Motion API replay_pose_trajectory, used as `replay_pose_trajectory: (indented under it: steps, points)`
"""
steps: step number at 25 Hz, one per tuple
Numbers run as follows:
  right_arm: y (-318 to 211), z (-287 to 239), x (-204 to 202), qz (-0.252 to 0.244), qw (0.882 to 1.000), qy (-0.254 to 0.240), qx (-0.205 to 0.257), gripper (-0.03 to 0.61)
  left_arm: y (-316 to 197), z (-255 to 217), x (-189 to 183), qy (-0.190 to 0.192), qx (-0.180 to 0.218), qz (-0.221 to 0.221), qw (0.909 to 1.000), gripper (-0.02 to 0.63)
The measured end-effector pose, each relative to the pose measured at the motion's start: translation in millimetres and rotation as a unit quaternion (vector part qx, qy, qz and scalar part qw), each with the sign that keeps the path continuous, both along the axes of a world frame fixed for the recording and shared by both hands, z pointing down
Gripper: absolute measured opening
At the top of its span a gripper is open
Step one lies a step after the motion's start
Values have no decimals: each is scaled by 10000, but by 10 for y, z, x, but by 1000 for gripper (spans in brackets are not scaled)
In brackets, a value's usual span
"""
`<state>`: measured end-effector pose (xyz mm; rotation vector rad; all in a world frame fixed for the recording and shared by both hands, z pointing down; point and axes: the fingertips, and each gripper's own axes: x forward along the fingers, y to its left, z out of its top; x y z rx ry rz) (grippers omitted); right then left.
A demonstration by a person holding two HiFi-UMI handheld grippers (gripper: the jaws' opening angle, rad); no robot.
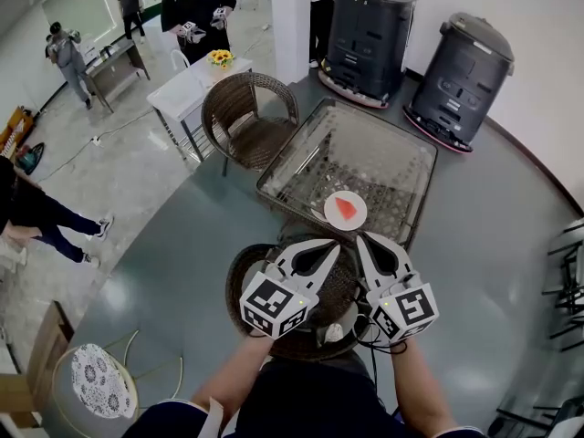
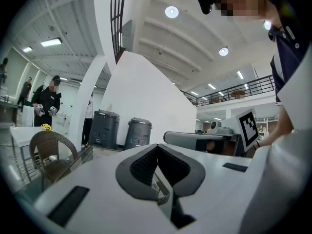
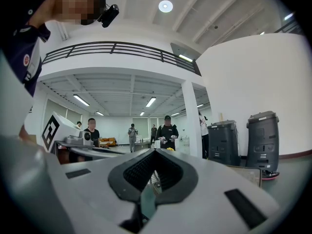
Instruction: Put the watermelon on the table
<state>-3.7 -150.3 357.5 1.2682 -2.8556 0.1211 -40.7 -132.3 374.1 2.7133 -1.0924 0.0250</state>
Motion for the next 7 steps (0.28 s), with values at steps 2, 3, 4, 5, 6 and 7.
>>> replay_pose_trajectory:
  steps: [2,3,4,5,6,7]
  points:
    - [2,3,8,1,10000,10,3,2,0,-7,16,25,-1,10,10000,3]
    - [1,3,11,2,10000,19,6,2,0,-10,26,32,1,17,10000,3]
    - [1,2,14,3,10000,30,11,2,-2,-13,37,35,4,26,10000,3]
    - [-1,1,17,3,10000,39,18,2,-3,-14,50,38,5,36,10000,3]
    - [-3,-2,20,2,10000,48,25,2,-5,-15,62,41,6,46,10000,3]
    - [-5,-5,23,1,10000,57,32,2,-7,-16,74,44,7,56,10000,3]
